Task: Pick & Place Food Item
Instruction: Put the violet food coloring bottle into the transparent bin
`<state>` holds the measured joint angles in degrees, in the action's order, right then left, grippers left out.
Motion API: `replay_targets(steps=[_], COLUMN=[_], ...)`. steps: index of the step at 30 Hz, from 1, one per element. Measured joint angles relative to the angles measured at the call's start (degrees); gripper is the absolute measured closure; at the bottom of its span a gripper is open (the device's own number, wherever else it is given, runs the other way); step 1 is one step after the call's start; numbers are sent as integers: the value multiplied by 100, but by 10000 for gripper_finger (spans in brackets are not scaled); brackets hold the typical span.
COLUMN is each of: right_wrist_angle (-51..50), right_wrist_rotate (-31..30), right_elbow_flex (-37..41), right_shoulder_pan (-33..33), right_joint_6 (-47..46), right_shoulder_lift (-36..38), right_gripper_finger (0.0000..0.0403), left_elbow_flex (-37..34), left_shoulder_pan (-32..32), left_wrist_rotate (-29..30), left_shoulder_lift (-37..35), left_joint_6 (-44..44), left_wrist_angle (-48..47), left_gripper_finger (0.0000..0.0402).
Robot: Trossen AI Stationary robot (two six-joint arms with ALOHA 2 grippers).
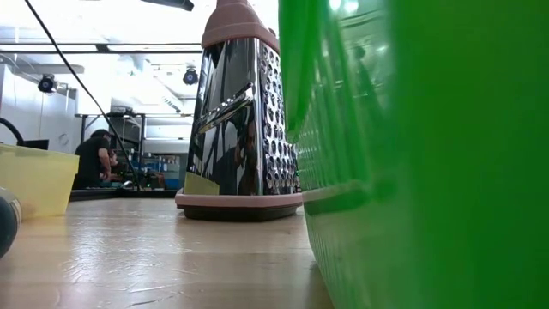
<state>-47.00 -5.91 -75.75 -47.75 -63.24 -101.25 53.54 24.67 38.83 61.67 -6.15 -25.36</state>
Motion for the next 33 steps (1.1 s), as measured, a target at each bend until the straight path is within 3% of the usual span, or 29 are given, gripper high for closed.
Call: replay_targets(steps=[17,25,33], right_wrist_angle=[-64,-84,14], right_wrist_rotate=[41,-15,-25], right_elbow_flex=[3,18,20], right_shoulder_pan=[0,0,1], right_joint_6=[-133,-279,-282], right_shoulder_lift=[13,-2,-7], right_gripper_finger=[300,197,179], left_elbow_flex=[0,0,0], left_shoulder_pan=[0,0,0], left_wrist_rotate=[0,0,0], left_shoulder_lift=[0,0,0], left_joint_6=[0,-1,-2], left_wrist_angle=[-3,-32,-34], left_gripper_finger=[129,129,129])
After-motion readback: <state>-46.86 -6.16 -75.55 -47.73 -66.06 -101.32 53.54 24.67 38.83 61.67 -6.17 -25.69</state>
